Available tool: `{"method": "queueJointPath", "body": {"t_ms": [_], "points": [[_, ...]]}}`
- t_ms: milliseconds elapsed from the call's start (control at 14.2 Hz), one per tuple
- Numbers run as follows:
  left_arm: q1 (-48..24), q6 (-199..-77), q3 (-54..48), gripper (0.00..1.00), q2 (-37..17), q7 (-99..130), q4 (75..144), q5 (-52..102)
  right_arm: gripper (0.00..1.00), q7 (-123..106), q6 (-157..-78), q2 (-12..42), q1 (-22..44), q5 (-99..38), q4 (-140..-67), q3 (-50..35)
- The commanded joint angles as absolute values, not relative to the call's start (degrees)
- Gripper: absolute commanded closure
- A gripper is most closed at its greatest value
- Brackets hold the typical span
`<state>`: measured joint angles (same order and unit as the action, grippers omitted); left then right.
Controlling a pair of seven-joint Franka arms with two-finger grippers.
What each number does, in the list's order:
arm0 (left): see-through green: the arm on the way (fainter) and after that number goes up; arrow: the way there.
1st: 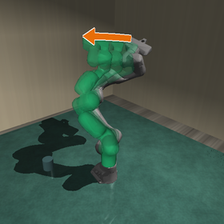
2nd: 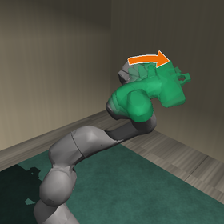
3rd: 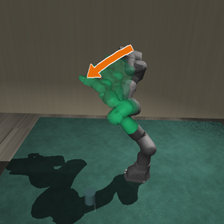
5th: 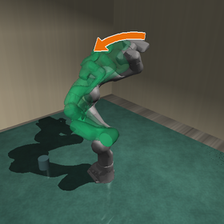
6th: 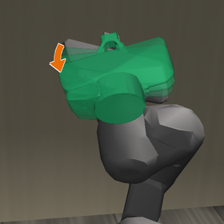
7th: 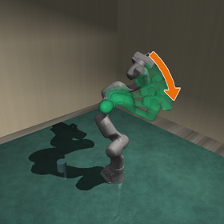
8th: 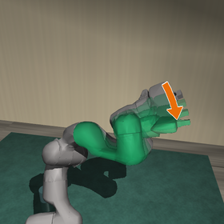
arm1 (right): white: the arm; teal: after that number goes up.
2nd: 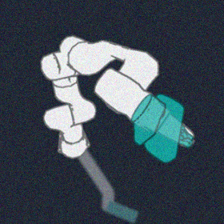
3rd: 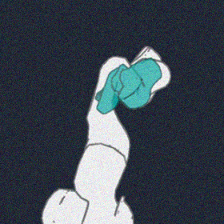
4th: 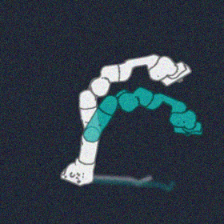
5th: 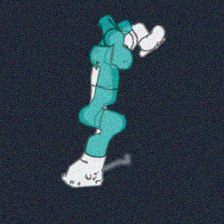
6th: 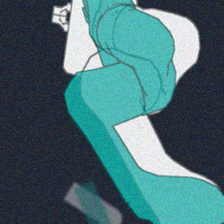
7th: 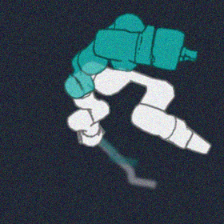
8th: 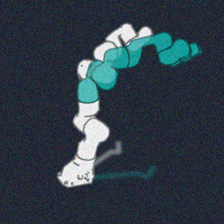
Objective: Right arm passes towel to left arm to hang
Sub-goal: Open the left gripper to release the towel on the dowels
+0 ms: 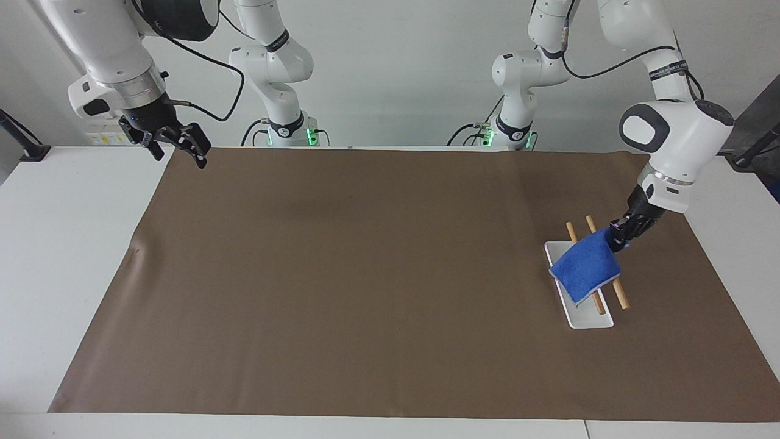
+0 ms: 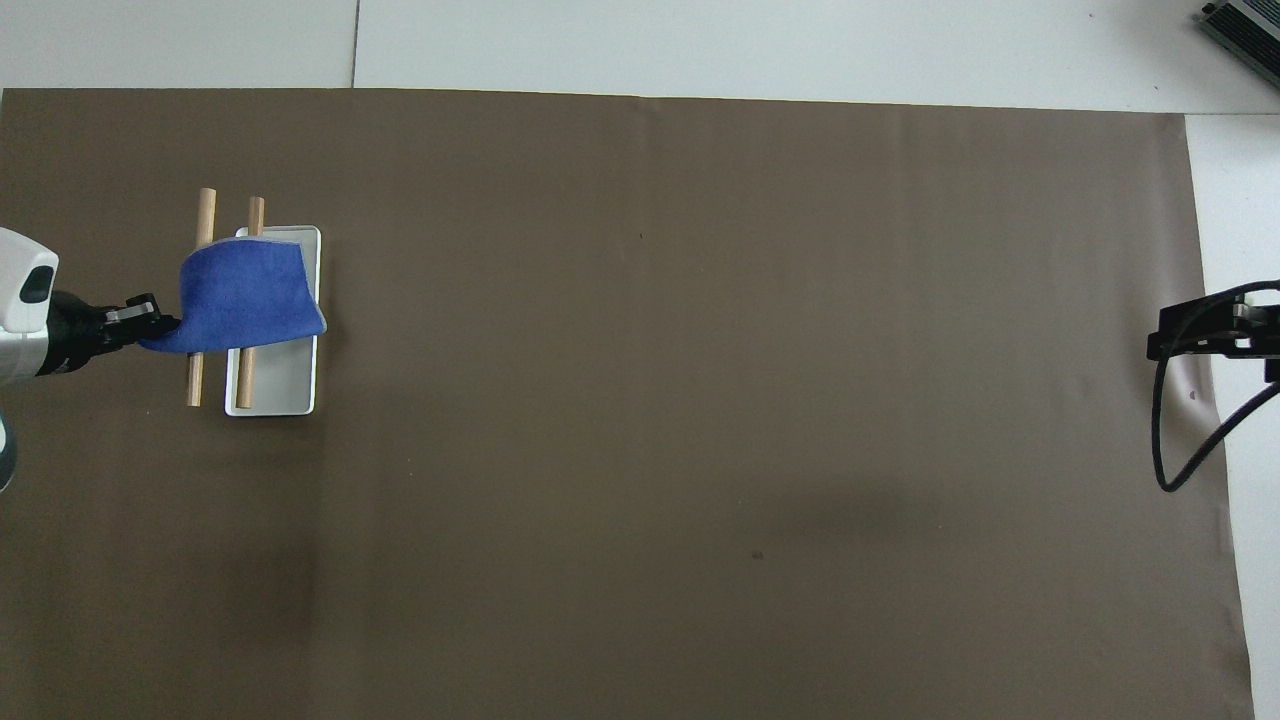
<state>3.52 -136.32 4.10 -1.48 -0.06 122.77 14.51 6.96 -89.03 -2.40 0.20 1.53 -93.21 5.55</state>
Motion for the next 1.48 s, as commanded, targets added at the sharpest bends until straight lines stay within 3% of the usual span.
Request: {"method": "queueJointPath", "body": {"t_ms": [0,141,282,353,706,1059,1271,1412], "points": [[3.9,-136.1,4.1,0.83,0.5,-0.4,124.3,13.3,0.00,5.4,-88.7,-3.7,0.4,0.5,-94.5,6.1],[3.8,-136.3,4.1,0.56,0.1,-0.3,123.2,13.4,0.00,5.4,-88.7,-3.8,0.4,0.5,-94.6,6.1],[3.8,-136.4,4.1,0.36,-0.3,-0.2,122.2,13.4,0.00,5.4,-88.7,-3.8,0.4,0.5,-94.5,6.1],[3.8,-136.4,4.1,0.20,-0.4,-0.2,121.6,13.4,0.00,5.4,-88.7,-3.7,0.4,0.5,-94.6,6.1],[3.8,-136.6,4.1,0.18,-1.8,-0.2,119.3,13.3,0.00,5.4,-88.7,-3.8,0.4,0.5,-94.6,6.1],[3.7,-136.1,4.0,0.18,-4.8,4.4,112.0,13.3,0.00,5.4,-88.7,-3.7,0.4,0.5,-94.5,6.1],[3.7,-129.4,4.0,0.20,-7.6,5.7,104.7,12.9,0.00,5.4,-88.7,-3.7,0.4,0.5,-94.6,6.1],[3.6,-117.5,3.9,0.23,-10.5,5.7,95.1,7.6,0.00,5.4,-88.7,-3.8,0.4,0.5,-94.6,6.1]]}}
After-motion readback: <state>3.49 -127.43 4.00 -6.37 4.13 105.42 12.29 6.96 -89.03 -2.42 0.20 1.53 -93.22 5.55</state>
